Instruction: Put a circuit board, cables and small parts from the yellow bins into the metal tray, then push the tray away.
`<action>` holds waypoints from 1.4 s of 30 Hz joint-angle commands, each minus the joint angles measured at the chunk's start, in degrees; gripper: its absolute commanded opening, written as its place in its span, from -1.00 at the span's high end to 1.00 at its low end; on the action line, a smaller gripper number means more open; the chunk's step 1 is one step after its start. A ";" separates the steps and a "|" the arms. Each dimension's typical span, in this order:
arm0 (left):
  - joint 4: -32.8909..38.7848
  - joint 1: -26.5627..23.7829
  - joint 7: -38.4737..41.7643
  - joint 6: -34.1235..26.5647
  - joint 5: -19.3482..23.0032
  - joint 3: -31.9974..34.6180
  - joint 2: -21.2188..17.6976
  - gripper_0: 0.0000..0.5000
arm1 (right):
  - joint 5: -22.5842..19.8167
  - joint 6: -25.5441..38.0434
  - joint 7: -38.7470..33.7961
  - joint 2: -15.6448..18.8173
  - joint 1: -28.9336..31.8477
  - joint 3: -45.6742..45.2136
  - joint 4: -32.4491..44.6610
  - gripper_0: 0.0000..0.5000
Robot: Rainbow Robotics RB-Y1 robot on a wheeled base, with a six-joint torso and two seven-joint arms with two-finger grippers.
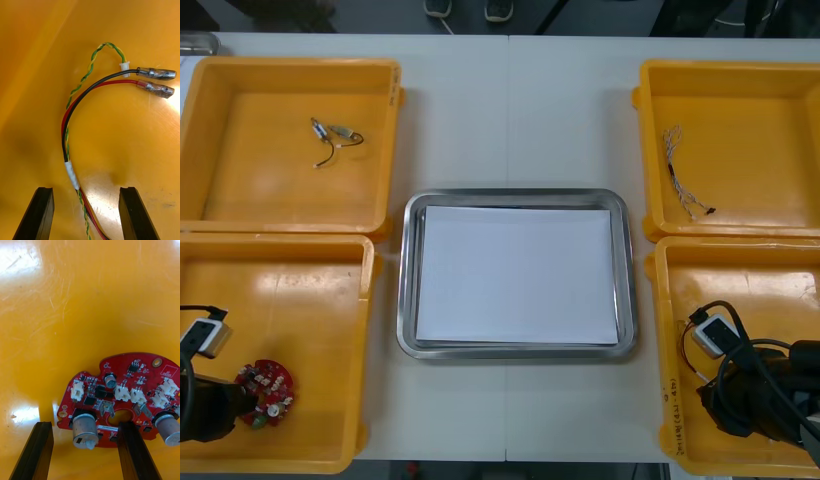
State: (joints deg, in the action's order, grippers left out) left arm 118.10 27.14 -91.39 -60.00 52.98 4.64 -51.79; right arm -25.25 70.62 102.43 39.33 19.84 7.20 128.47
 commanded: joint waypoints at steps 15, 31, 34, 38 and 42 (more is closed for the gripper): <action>-0.15 -1.21 0.78 2.52 -1.13 -2.97 -2.26 1.00 | 0.55 -0.40 -1.00 1.72 1.78 1.07 0.46 -1.00; 1.26 -3.85 1.31 -2.05 0.54 0.73 -2.97 1.00 | 0.91 -0.40 -1.62 1.72 1.78 1.42 0.37 -1.00; 2.67 -5.34 1.83 -5.74 1.07 2.83 -3.06 1.00 | 1.70 -0.66 -2.06 1.72 1.69 1.94 0.46 -1.00; 4.16 -7.80 2.71 -10.14 1.86 4.77 -2.97 1.00 | 1.96 -0.66 -2.41 1.72 1.69 2.38 0.46 -1.00; 4.86 -12.20 3.77 -16.02 2.48 6.00 -2.97 1.00 | 2.40 -0.75 -2.76 1.72 1.60 2.56 0.46 -1.00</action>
State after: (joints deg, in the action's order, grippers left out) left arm 120.97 19.18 -91.38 -72.74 54.52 8.55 -52.71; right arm -23.63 70.50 101.89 39.41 20.07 8.70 128.44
